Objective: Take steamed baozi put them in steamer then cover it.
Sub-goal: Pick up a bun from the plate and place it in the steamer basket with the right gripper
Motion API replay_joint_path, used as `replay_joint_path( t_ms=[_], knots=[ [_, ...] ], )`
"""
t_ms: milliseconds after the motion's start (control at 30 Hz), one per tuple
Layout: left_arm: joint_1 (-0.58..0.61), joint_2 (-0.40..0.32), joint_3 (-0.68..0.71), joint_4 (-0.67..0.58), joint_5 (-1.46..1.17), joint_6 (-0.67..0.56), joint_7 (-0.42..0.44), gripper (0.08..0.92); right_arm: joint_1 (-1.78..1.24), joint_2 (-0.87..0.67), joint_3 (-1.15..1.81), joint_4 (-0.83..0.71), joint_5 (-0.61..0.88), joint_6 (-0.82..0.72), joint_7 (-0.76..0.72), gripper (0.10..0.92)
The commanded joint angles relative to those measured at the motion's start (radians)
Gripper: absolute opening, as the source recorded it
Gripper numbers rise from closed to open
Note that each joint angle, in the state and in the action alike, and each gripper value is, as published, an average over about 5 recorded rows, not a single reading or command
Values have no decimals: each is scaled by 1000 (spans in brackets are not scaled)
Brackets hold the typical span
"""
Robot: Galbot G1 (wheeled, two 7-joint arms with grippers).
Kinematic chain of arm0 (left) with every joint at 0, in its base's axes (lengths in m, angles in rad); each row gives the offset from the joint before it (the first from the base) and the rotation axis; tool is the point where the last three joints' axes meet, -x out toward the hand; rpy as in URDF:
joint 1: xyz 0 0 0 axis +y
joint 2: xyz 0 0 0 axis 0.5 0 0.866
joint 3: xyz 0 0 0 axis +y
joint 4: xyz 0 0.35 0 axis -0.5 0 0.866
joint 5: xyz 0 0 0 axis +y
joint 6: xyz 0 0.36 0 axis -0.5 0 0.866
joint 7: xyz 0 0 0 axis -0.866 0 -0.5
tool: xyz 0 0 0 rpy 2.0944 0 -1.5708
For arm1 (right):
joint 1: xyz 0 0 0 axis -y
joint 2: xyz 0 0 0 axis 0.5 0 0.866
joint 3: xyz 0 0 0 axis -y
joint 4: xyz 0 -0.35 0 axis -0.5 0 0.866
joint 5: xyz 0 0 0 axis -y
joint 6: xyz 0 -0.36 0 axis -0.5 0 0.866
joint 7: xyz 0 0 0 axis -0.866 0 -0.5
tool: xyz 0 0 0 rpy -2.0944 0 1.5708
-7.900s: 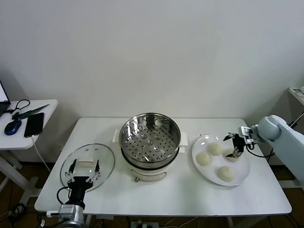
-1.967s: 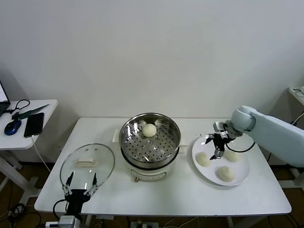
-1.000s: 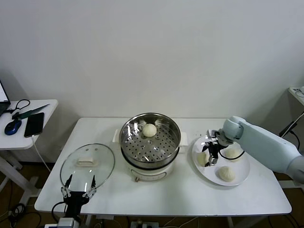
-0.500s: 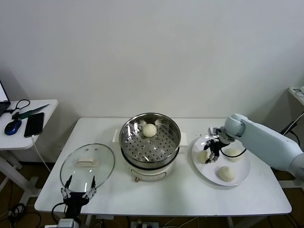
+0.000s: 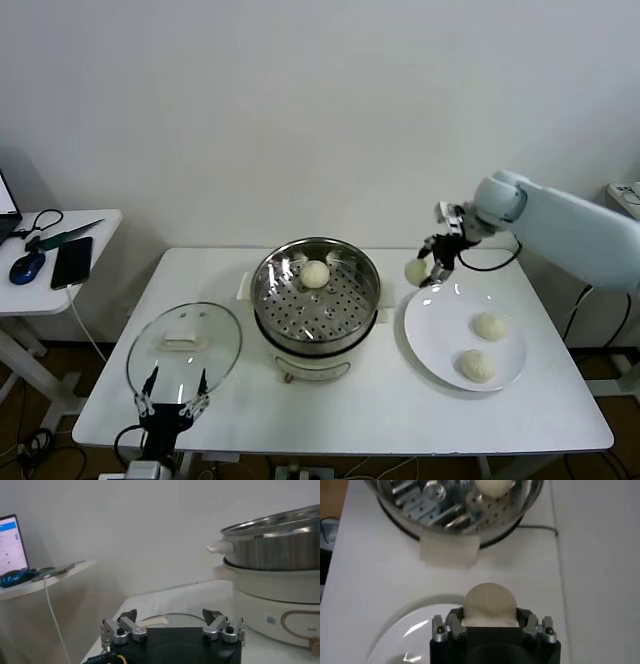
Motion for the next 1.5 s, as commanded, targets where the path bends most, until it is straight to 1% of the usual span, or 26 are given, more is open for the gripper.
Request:
replay_joint_path(
  t_ms=[33,300,567,800,1300,1400,1500],
  knots=[
    [9,5,7,-13,1,-1,1,823,197,161,-133,23,229,-33,25,683],
    [21,6,9,-19,-1,-8,0,823,98,377,-117,-22,249,-64,72,681],
    [22,4,1,-23,-2,-9,-1,823,-27,503,-113,-99,217,-70,97,682],
    [19,2,-4,-18,-3,-9,-2,823,-99,534,-117,-125,178,-67,100,679],
    [8,4,-12,0,-7,-8,-3,823,-163,534,-112,-148,125,-62,109,690],
    [7,4,-12,1,-7,-8,-3,823,-165,533,-111,-153,108,-61,110,734],
    [6,4,-12,2,-7,-8,-3,823,-162,526,-103,-154,98,-61,111,798]
  ],
)
